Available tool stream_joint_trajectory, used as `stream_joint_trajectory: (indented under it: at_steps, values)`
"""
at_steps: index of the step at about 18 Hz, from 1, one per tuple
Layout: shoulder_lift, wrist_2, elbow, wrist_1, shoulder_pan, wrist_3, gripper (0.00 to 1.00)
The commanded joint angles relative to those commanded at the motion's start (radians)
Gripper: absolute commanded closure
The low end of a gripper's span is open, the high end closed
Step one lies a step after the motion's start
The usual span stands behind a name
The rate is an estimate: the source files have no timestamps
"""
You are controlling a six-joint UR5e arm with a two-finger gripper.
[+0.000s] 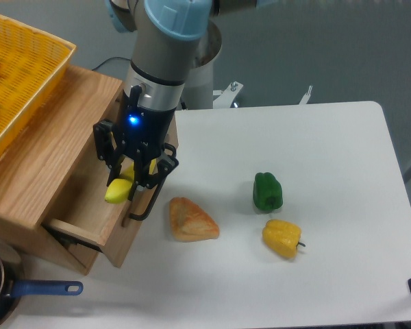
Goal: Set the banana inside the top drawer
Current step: 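Lower the banana down into the open drawer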
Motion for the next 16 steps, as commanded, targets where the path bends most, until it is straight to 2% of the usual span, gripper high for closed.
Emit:
stream_joint_trajectory:
  at_steps: [16]
  values:
    - [0.008, 0.003, -0.069, 0.006, -0.04, 0.0, 0.88]
